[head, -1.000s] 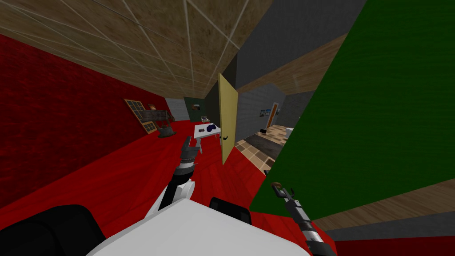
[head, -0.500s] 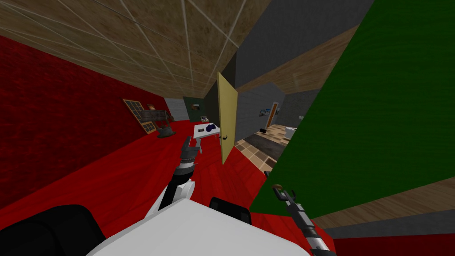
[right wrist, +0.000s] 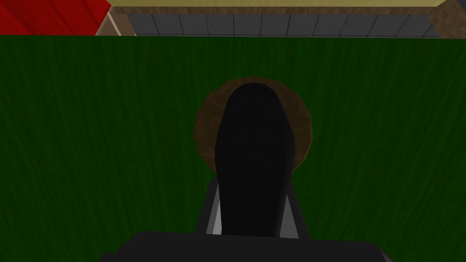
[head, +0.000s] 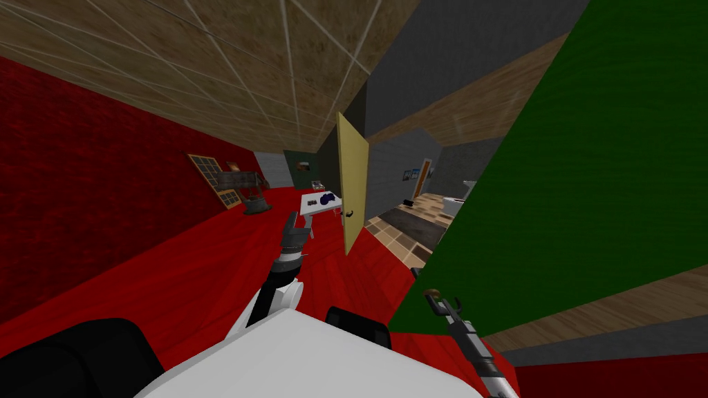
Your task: Pull the door open
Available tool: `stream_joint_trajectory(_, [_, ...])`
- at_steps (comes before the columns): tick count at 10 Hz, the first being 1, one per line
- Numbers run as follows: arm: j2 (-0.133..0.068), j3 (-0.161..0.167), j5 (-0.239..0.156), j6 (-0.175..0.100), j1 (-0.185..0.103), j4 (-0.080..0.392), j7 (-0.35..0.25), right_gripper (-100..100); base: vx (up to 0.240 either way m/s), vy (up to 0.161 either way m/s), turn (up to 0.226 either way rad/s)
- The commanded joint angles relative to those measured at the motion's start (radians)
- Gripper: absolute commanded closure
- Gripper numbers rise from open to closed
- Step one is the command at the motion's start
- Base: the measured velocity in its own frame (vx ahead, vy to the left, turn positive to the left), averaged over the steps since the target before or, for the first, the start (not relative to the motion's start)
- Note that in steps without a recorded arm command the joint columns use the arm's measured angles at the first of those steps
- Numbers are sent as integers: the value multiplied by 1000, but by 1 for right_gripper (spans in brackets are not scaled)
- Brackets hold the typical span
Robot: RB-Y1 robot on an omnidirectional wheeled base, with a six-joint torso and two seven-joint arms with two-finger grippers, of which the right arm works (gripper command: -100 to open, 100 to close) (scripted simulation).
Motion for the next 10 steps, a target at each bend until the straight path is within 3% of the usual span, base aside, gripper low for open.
stream_joint_trajectory(1, [10,13,10,-36,3,28,1,100,0,-14,-23])
stream_joint_trajectory(2, [6,20,16,-56,15,28,-1,100,-11,-11,-16])
stream_joint_trajectory(3, [6,20,16,-38,15,-37,-1,100,-22,-10,-49])
stream_joint_trajectory(4, [6,20,16,-25,19,-66,-1,100,-19,1,0])
stream_joint_trajectory(6, [6,20,16,-56,15,-18,-1,100,-2,-2,16])
stream_joint_trajectory(10, [6,20,16,-56,15,25,-1,100,7,3,3])
